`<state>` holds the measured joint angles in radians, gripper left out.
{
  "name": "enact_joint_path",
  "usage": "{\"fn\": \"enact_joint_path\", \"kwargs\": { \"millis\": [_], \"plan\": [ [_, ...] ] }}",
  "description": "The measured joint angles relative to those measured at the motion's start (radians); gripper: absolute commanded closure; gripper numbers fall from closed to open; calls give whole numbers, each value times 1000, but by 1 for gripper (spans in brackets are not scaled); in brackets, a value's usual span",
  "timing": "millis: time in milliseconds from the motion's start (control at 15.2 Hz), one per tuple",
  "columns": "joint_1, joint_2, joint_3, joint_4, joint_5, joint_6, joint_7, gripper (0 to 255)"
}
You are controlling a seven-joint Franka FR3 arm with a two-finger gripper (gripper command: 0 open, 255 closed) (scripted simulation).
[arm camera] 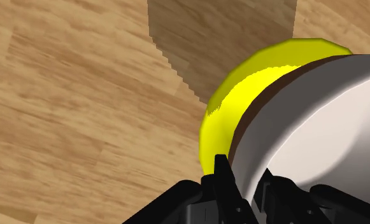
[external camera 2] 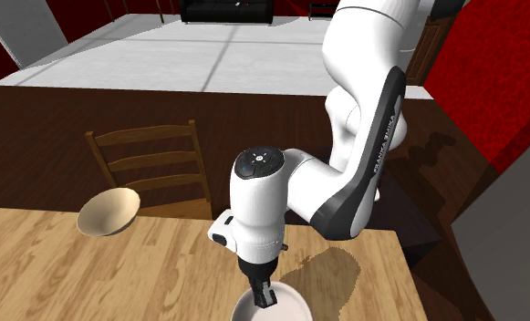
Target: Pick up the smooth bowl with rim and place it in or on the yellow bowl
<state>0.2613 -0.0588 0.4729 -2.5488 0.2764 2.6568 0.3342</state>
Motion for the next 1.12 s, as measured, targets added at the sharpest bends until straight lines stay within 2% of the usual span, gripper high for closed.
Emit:
{"fn": "enact_joint_path", "kwargs": {
  "millis": [132, 198, 594, 858, 1122],
  "plan": [
    [0, 0, 0, 0, 0, 0, 0, 255],
    [0, 0, 0, 0, 0, 0, 0, 0],
    [0, 0, 0, 0, 0, 1, 0, 0],
    [2, -118, -21, 8, 43, -122, -34, 0],
    [3, -139, -24, 13, 48, -149, -36, 0]
  ]
}}
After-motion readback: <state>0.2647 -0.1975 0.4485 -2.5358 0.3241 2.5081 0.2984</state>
